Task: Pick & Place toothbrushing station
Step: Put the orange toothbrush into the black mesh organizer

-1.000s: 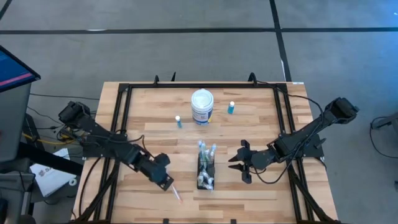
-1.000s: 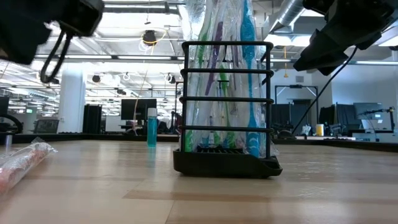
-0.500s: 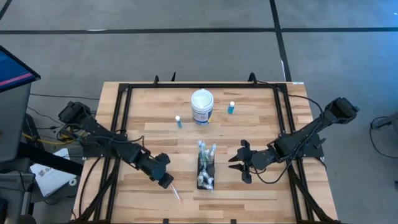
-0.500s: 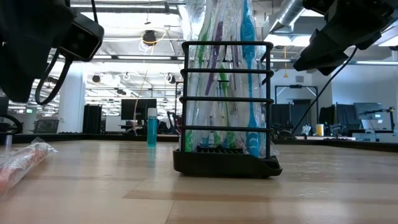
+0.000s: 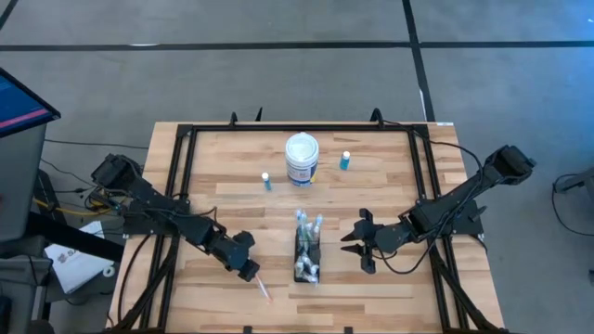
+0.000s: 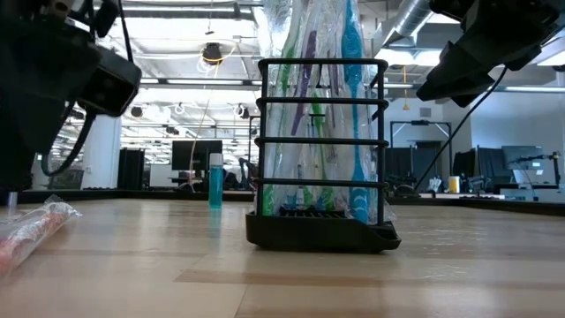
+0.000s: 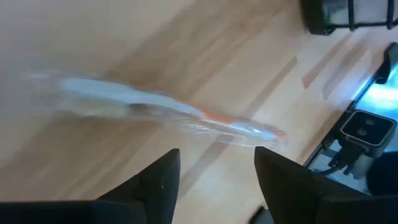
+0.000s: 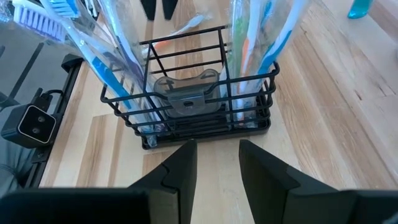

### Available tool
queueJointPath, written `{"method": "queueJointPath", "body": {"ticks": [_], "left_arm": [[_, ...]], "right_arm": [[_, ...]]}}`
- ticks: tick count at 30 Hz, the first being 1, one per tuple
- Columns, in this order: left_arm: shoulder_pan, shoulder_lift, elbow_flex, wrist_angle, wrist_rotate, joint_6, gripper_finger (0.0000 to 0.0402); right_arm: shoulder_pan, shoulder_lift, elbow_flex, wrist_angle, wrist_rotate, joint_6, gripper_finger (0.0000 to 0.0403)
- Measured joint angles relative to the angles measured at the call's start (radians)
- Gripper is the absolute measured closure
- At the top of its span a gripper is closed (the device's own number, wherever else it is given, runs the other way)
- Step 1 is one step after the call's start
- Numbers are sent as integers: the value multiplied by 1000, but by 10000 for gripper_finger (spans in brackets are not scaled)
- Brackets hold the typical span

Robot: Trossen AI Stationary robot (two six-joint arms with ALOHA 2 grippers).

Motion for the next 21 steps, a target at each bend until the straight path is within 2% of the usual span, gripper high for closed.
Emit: {"method": "queueJointPath", "body": {"ticks": [6,17,21], "left_arm": [[24,99,0,87,70,1,198],[81,112,0,73,83,7,198],[94,110,2,28,121,8,202]], "right_arm": [[0,0,0,3,0,0,292],[0,0,0,7,0,0,292],[0,0,0,7,0,0,292]]}}
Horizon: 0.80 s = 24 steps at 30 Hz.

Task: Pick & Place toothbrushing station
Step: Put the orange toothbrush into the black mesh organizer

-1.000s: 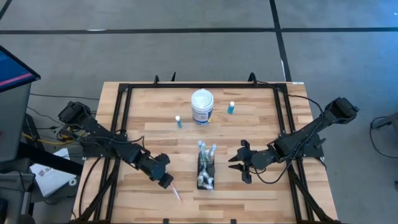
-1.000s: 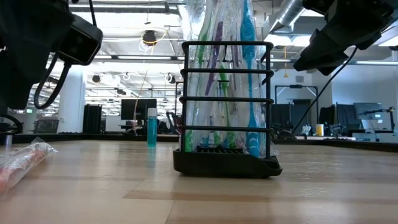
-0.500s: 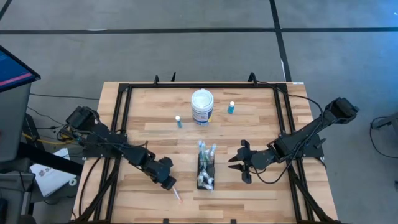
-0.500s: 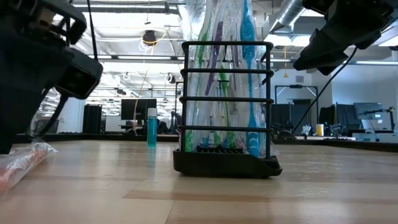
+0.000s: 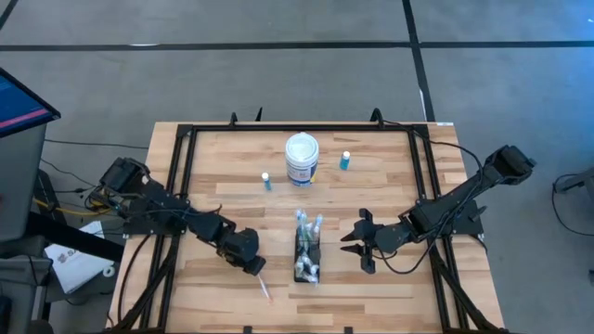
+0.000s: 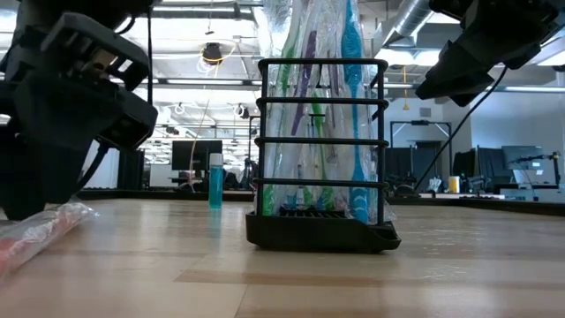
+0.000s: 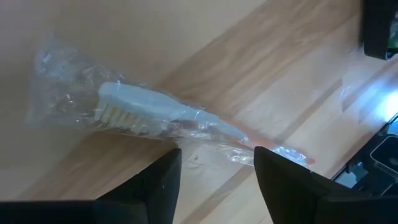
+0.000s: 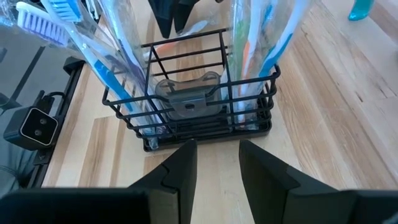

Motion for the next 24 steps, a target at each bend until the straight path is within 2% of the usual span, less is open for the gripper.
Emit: {"method": "queueJointPath", "body": {"ticks": [24], "left_arm": [[117,1,-1,-7,38,48,204]], "right_arm": [[0,0,0,0,0,0,292]]}}
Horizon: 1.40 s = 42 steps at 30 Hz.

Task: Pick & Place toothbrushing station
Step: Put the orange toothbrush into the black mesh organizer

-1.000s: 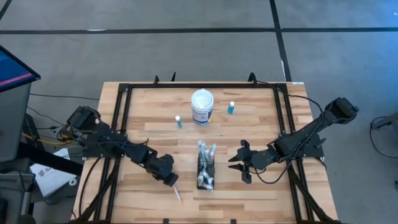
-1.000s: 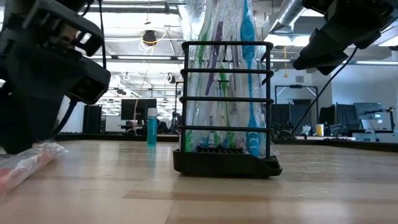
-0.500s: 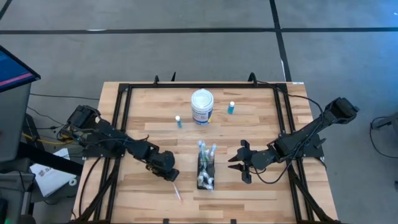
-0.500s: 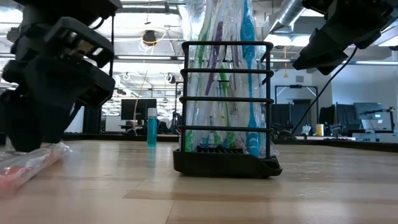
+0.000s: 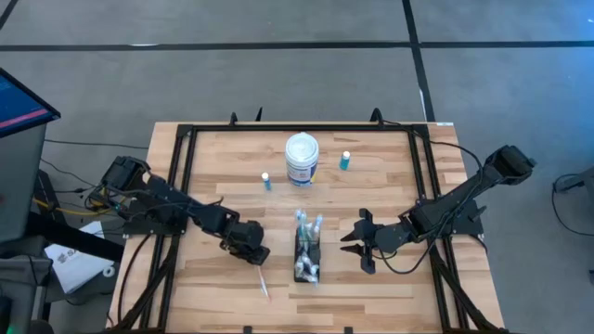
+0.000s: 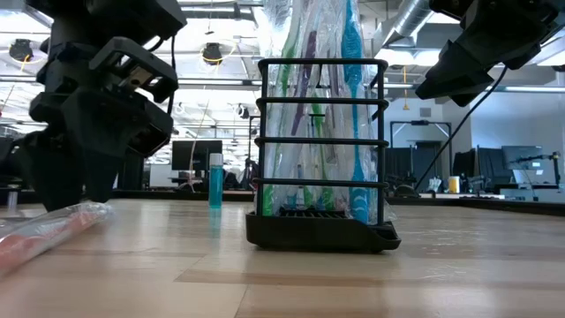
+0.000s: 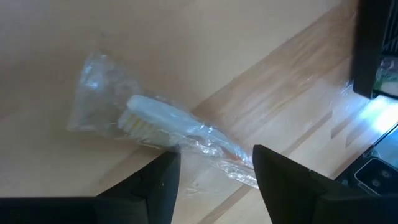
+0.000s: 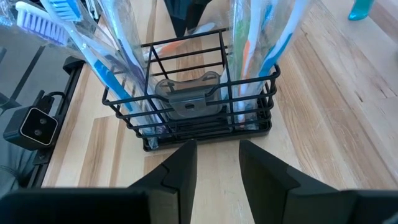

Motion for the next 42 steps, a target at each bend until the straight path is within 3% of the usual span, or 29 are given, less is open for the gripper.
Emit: {"method": "queueJointPath", "body": {"ticks": [12,35,42], "left_arm": [[84,1,-1,-19,46,67,230],[49,41,3,33,31,8,243],[56,48,2,32,29,34,278]], "right_arm": [[0,0,0,0,0,0,292],[-12,0,0,0,10,0,292],[-11,0,0,0,10,0,292]]}}
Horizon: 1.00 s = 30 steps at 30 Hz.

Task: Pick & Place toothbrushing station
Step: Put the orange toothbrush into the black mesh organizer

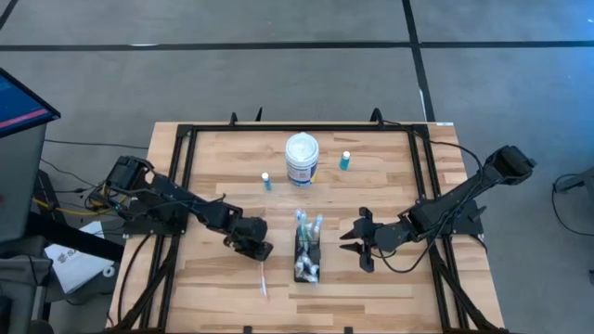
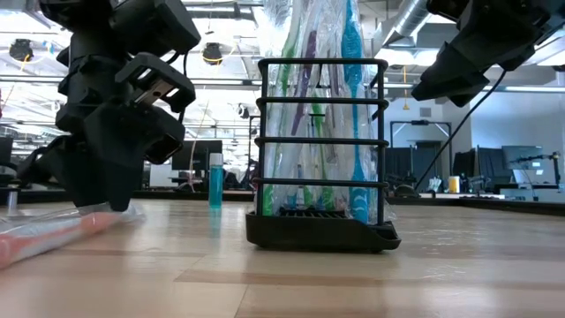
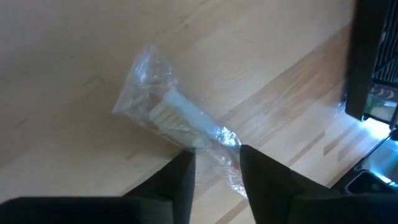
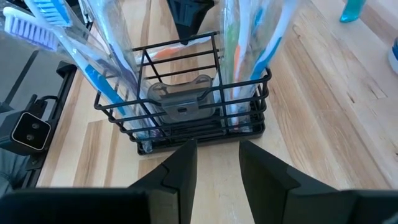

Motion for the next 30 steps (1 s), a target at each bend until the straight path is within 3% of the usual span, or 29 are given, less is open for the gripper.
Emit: {"method": "queueJointPath", "body": {"ticks": [11,22,30], "left_arm": [[5,-24,-3,3,-87,109,394],[-3,-76,8,21,-99,169,401],[-25,-212,9,24,-214,240,401]], "right_arm": [[1,0,0,0,15,0,292],[1,0,0,-8,16,0,292],[1,0,0,-8,16,0,292]]}}
